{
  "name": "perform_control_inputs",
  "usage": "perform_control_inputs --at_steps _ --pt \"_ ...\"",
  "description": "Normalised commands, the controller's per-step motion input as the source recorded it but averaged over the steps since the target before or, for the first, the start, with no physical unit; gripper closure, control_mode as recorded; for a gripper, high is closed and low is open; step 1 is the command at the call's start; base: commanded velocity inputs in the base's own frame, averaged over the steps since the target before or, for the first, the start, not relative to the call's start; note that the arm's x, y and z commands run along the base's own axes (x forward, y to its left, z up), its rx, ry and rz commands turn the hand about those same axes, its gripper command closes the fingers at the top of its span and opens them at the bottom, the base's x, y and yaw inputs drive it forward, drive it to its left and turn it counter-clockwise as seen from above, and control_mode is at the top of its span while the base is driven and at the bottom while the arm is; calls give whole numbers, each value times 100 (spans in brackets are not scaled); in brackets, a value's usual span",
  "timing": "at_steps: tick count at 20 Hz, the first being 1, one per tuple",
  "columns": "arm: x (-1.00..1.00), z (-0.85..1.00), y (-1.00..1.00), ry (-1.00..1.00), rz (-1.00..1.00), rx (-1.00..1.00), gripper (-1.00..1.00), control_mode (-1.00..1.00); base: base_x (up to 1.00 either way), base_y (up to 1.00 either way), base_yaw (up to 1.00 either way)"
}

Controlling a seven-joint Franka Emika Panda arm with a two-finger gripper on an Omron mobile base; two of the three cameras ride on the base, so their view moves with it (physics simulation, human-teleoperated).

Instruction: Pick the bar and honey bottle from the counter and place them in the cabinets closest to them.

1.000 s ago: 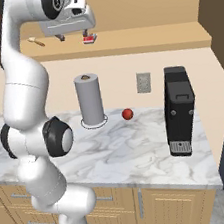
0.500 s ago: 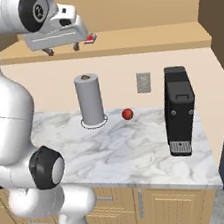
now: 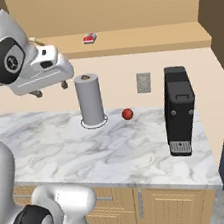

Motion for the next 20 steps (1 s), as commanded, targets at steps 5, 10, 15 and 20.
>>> perform_control_inputs --at_steps 5,10,15,20 --pt "-25 -87 0 -27 -1 -4 -100 -100 0 0 0" --pt "-18 -63 -4 -38 0 5 -100 -100 0 0 0" --pt "-1 -31 -5 -12 4 6 -100 -100 0 0 0" --pt "0 0 0 0 0 0 -100 -100 0 0 0"
